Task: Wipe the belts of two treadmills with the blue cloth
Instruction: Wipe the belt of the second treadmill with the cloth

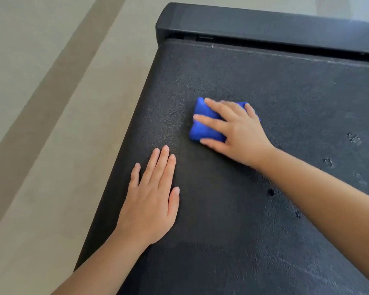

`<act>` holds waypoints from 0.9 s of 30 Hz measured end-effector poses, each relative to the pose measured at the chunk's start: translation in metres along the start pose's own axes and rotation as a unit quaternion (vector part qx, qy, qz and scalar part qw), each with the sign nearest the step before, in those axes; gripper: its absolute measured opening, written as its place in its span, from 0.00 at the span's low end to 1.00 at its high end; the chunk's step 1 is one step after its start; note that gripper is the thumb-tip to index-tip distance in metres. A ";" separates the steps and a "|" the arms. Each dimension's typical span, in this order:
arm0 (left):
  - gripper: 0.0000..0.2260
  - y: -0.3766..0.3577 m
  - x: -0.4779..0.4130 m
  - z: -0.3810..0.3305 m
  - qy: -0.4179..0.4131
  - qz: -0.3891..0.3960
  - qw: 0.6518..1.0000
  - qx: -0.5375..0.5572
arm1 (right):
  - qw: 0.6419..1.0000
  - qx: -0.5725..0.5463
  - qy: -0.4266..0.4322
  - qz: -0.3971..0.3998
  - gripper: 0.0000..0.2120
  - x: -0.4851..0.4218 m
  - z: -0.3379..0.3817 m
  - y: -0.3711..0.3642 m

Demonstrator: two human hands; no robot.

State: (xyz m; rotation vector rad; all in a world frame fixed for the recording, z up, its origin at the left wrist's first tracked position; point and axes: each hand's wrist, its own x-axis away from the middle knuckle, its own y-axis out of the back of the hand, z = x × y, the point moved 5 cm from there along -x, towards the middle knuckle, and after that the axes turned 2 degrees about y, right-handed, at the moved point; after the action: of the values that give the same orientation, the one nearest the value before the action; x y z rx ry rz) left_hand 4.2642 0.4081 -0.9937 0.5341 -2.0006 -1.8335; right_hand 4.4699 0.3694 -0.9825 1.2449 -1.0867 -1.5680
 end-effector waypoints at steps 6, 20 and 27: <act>0.26 -0.001 -0.001 0.001 0.012 0.013 1.000 -0.004 | 0.968 0.010 -0.251 0.029 0.24 -0.093 -0.103 -0.009; 0.26 0.001 0.001 0.000 0.012 0.026 1.000 -0.008 | 0.996 -0.023 0.091 0.013 0.25 -0.011 -0.010 0.003; 0.25 0.001 -0.001 0.000 0.016 0.022 1.000 0.001 | 0.986 0.005 -0.148 0.075 0.24 -0.147 -0.064 -0.024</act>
State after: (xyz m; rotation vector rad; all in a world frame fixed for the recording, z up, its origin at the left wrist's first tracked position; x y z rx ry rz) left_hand 4.2645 0.4088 -0.9927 0.5119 -1.9768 -1.7860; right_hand 4.5537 0.5079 -0.9756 0.9296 -1.3434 -1.6652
